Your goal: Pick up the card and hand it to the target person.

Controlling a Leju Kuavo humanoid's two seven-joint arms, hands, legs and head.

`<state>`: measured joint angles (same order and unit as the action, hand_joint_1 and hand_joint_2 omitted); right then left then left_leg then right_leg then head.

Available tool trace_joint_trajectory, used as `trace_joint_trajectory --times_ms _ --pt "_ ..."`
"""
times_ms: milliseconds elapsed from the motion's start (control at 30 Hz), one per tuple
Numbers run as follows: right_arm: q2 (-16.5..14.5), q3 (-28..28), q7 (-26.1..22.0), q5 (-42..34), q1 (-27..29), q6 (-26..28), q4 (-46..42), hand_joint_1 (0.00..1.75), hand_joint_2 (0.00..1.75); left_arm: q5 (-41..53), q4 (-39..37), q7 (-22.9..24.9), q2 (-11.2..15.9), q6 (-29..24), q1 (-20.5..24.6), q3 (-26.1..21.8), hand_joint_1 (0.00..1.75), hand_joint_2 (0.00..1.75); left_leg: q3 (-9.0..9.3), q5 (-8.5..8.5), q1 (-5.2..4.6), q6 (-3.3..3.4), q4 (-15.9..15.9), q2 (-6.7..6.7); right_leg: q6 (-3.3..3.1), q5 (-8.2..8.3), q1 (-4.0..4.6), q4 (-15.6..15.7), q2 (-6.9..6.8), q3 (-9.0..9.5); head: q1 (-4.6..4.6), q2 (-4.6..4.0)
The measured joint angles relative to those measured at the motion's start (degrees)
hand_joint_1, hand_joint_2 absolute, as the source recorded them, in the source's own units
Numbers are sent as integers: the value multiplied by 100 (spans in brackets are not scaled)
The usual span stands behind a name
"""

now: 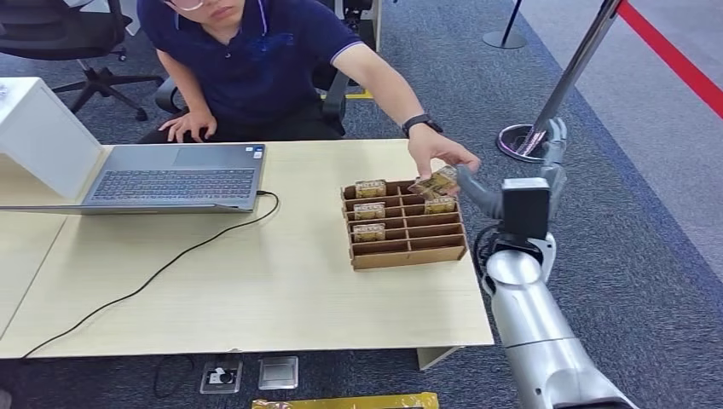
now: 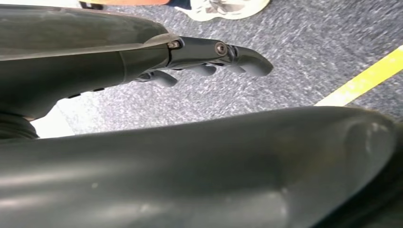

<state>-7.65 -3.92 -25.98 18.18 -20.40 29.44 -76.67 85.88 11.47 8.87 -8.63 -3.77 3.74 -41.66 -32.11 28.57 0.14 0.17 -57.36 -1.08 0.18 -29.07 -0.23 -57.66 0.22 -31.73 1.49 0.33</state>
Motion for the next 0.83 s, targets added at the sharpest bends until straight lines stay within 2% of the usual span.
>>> trace_joint_trajectory --times_ms 133,233,333,467,600,833 --pt "534 396 -316 -1670 1026 -1150 -1140 0 175 -50 0 -12 -1 -15 -12 -67 0 0 0 8 0 6 -1 -2 5 -4 0 5 -2 1 -5 -2" --pt "741 985 -457 -2581 1697 -1782 -1673 0 175 -52 0 -9 -1 -5 -17 -97 0 0 -1 9 0 7 -1 -2 6 -6 0 5 -4 1 -14 -2" --pt "810 1715 -405 -3099 2176 -2133 -1968 0 175 -37 0 -9 -1 7 -16 -100 0 0 -1 10 0 5 1 2 6 -6 0 5 1 2 -10 -2" --pt "816 2547 -165 -3326 2449 -2562 -1973 0 175 -23 0 -10 -1 7 -4 -100 0 0 3 11 0 4 1 4 6 -5 0 5 4 4 -12 -1" --pt "805 3209 177 -3045 2443 -2710 -1397 0 0 -15 0 -2 -1 -37 4 -101 0 0 11 10 0 4 0 5 6 -5 1 5 4 13 -15 -1" --pt "899 4160 20 -2018 2089 -3114 1060 0 0 -64 0 -89 -1 -134 22 -116 0 0 13 10 0 5 0 4 6 -5 1 5 4 15 -12 -1"
